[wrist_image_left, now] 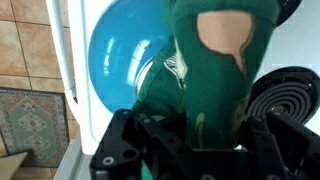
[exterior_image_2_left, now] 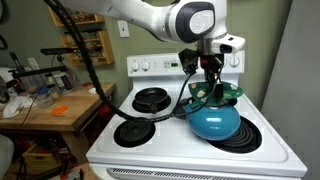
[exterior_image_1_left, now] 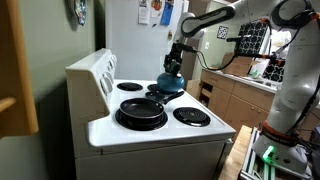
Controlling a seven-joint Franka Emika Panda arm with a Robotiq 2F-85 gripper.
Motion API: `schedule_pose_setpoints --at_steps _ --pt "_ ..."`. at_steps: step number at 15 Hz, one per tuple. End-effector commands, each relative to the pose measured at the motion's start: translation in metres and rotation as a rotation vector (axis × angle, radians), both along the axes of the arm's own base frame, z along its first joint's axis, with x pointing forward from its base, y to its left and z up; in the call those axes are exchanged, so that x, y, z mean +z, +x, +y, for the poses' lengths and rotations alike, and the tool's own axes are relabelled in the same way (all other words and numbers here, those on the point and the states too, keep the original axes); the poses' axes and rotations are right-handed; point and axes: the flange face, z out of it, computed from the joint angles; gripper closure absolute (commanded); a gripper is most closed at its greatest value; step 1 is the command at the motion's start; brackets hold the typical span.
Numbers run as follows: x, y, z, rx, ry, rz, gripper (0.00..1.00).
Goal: Use the green pot holder to move the blue kettle to the left
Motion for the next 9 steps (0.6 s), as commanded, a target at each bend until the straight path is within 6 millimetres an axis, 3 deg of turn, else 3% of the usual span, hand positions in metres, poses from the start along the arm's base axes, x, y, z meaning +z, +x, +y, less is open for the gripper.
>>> schedule_pose_setpoints --at_steps 1,8,9 --pt "0.024 -0.041 0.005 -0.024 -0.011 0.007 1.00" --pt "0.025 -0.091 0.014 -0.095 0.007 -0.015 1.00" --pt "0.009 -0.066 0.013 -0.079 0.012 0.035 1.00"
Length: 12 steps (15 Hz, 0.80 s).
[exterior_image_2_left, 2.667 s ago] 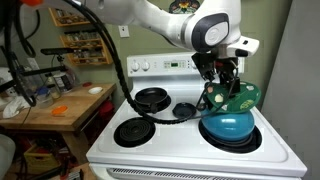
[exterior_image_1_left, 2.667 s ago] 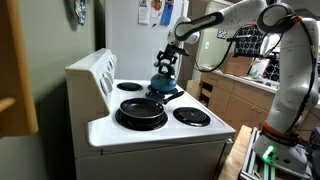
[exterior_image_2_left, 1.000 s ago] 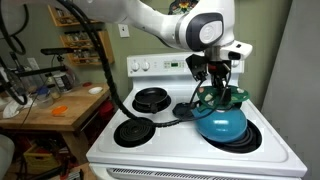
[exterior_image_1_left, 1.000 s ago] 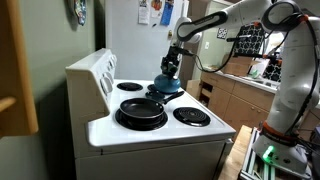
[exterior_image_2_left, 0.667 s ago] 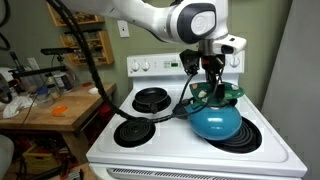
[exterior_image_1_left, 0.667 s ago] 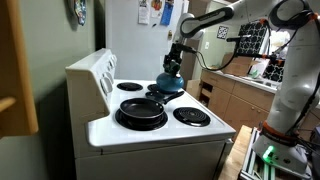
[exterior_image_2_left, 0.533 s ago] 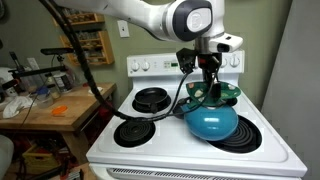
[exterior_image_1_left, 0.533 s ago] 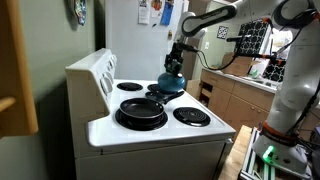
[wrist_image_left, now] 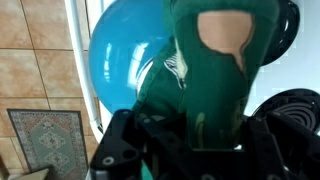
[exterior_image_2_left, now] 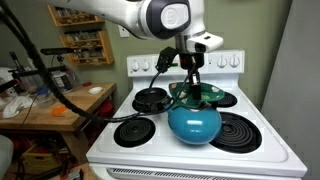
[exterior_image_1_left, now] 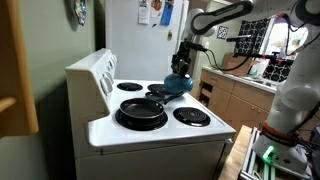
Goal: Use the green pot holder to move the blue kettle to the left
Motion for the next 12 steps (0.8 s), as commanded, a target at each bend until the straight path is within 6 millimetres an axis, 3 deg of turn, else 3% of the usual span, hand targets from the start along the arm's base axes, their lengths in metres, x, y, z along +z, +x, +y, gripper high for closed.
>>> schedule_pose_setpoints --at_steps 1,8,12 --pt "-0.001 -0.004 0.002 0.003 -0.001 0.005 1.00" --pt "-0.019 0.002 0.001 0.001 -0.003 0.037 1.00" --pt "-0.020 -0.017 0.018 -0.001 0.008 0.079 1.00"
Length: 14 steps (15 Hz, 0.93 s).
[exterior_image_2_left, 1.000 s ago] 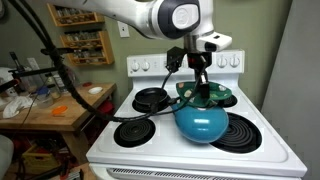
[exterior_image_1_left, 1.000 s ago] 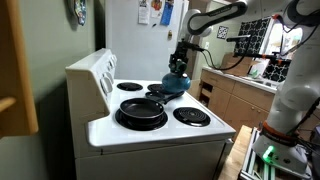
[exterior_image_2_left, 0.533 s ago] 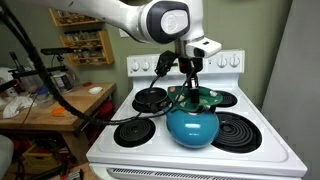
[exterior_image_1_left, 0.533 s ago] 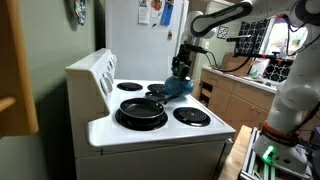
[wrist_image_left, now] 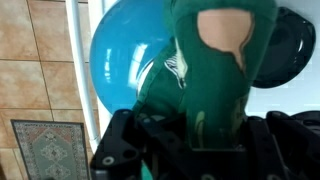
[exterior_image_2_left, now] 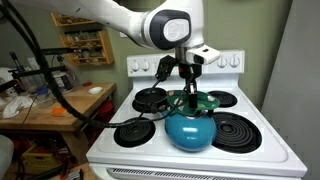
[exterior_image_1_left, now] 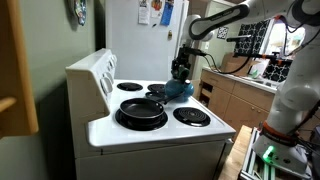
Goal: Use the green pot holder to move the blue kettle to the left
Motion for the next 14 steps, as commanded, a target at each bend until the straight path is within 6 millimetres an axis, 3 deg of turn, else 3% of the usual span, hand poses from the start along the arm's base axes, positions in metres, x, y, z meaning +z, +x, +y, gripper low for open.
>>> schedule_pose_setpoints --at_steps 1,14 --pt "0.013 -0.023 0.013 -0.009 0.001 0.016 1.00" --pt "0.033 -0.088 0.044 -0.059 -0.063 0.085 1.00"
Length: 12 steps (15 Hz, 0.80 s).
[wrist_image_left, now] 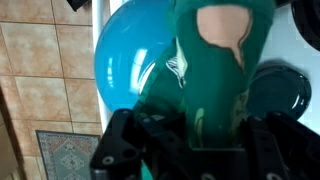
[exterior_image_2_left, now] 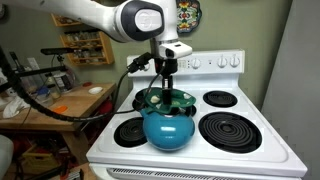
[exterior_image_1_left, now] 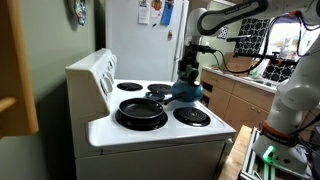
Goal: Use the green pot holder to move the blue kettle to the left
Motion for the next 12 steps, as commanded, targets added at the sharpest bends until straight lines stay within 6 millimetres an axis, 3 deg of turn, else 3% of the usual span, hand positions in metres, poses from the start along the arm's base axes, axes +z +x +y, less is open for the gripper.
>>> schedule_pose_setpoints --at_steps 1,8,12 --pt "0.018 -0.027 0.005 -0.054 -0.021 0.021 1.00" --pt "0.010 -0.031 0.004 -0.108 -0.034 0.070 1.00" --pt "0.009 -0.038 0.013 -0.085 -0.020 0.112 1.00"
